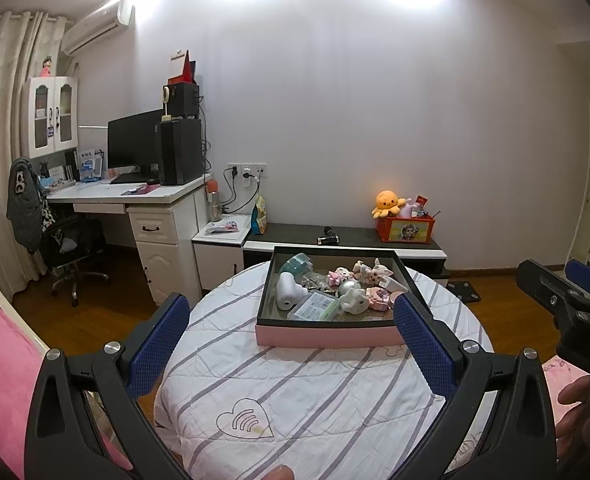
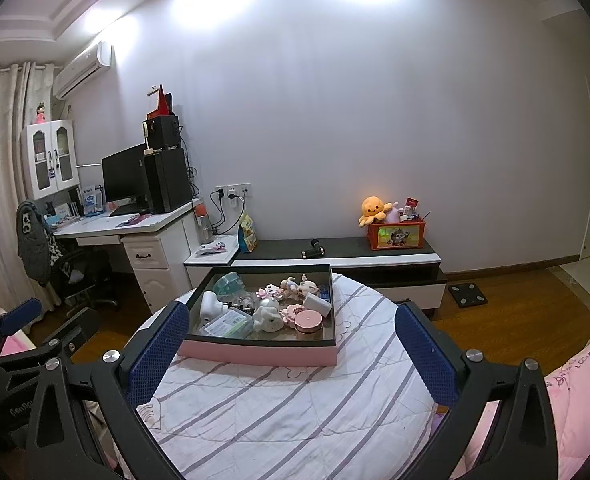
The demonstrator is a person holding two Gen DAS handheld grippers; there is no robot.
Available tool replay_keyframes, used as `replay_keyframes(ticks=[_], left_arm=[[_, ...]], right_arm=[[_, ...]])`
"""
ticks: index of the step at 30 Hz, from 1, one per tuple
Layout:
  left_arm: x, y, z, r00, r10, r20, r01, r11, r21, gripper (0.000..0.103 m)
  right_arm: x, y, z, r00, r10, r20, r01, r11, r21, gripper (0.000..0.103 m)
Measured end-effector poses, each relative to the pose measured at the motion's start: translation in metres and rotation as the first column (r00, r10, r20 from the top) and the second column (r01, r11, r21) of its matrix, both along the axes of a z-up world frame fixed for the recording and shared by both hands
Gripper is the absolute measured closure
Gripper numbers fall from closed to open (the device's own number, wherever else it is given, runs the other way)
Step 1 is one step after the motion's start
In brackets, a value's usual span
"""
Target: Organize rigid objects
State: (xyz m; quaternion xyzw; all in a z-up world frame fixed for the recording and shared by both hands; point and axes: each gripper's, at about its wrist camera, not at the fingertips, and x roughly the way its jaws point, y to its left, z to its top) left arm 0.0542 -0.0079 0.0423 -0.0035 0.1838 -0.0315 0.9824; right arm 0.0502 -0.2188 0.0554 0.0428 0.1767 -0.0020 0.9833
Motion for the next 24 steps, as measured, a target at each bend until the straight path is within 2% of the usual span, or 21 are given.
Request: replay_keyframes(ticks=[10, 15, 20, 24], left_arm=[[0.003, 0.002, 0.001, 1.000, 0.004, -0.012, -0.004, 1.000, -0.019, 0.000], [0.002, 0.000, 0.001, 1.000, 0.022, 0.002, -0.022, 1.000, 0.009, 0.000], [0.009, -0.001, -0.002, 0.999, 0.030, -0.035, -0.030, 1.000, 0.009, 0.000], [0.011, -0.002, -0.003, 0.999, 0.033, -0.032, -0.033, 0.999, 0.016, 0.000]], right_arm=[[0.002, 0.003, -0.004, 1.000, 0.002, -0.007, -0.002, 1.000, -0.004, 0.000], [0.004, 0.005, -0.005, 1.000, -0.001, -0.010, 0.001, 1.000, -0.011, 0.000], [0.005, 0.005, -0.006, 1.000, 0.000, -0.017, 0.000, 1.000, -0.015, 0.000], [0.005, 0.006, -0.006, 1.000, -0.001, -0.019, 0.001, 1.000, -0.014, 0.000]])
